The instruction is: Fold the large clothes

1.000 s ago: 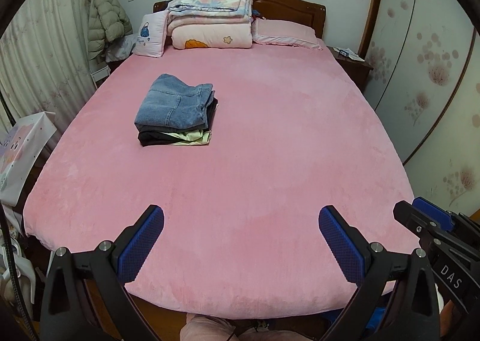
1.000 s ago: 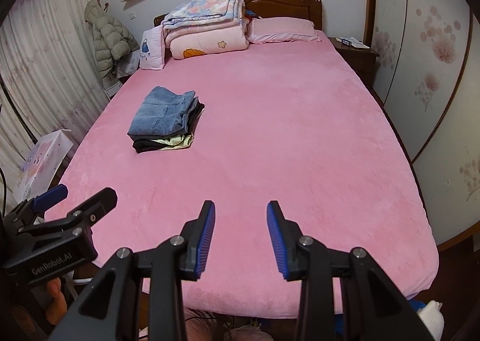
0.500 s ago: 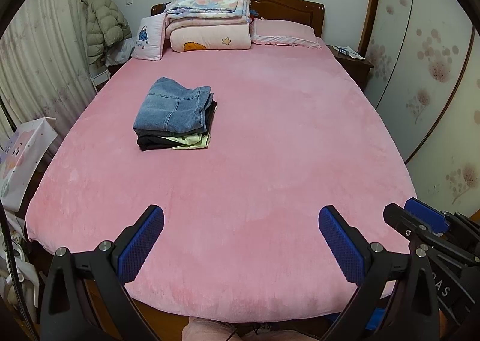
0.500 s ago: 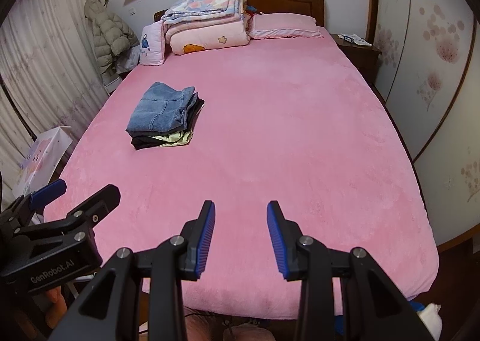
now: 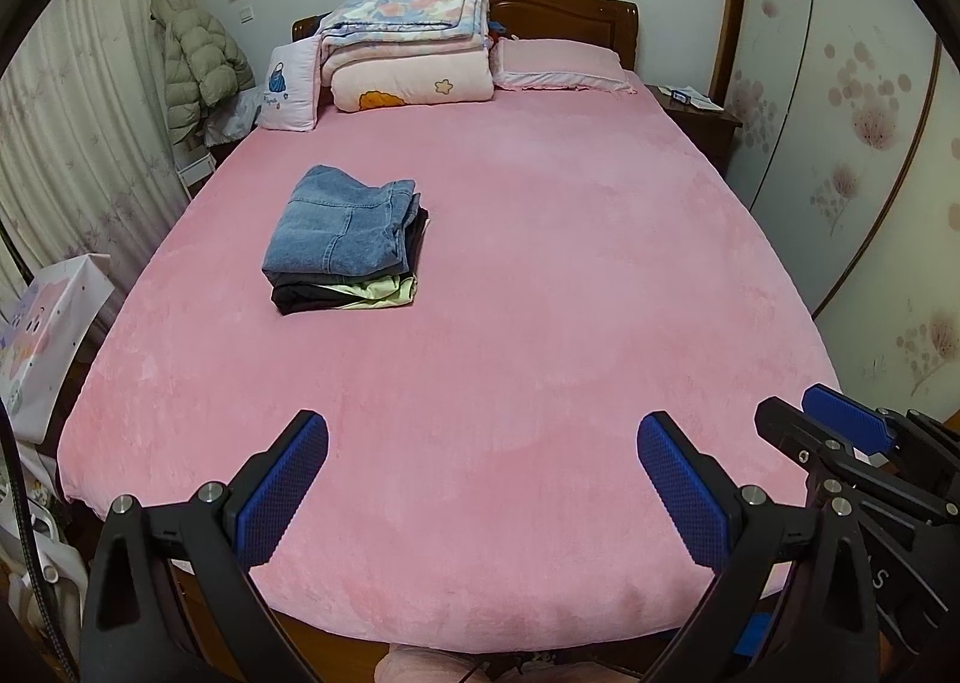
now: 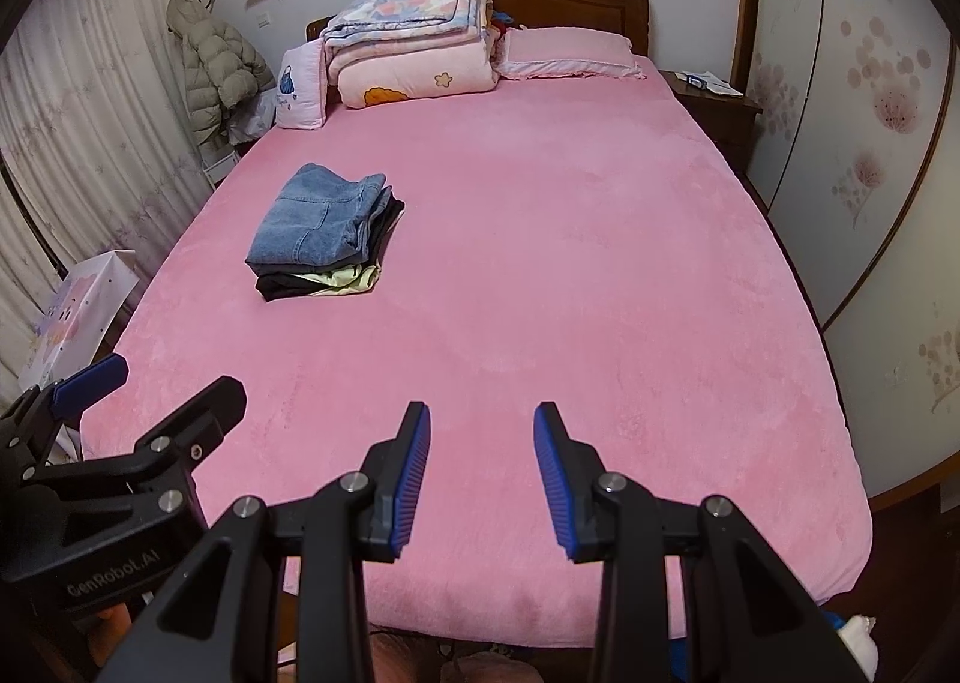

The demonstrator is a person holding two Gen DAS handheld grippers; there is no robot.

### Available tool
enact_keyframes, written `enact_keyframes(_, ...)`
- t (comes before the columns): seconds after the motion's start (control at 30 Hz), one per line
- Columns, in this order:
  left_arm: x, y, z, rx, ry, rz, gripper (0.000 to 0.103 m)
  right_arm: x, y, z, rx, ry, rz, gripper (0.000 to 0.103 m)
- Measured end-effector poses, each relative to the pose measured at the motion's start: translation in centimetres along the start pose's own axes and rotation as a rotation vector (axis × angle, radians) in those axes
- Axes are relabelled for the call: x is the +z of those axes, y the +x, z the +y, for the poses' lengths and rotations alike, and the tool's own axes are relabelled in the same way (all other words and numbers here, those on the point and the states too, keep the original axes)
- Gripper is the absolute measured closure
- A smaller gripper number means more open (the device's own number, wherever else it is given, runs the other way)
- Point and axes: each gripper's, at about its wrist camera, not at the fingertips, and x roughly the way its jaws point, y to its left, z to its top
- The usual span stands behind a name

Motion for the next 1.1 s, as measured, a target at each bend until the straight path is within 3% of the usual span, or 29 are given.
enact_keyframes(1.1,1.0,1.8,0.1,-0.063,0.046,0.042,0.001,0.3,1.9,-0.5,-0.035,0.046,0.061,0.067)
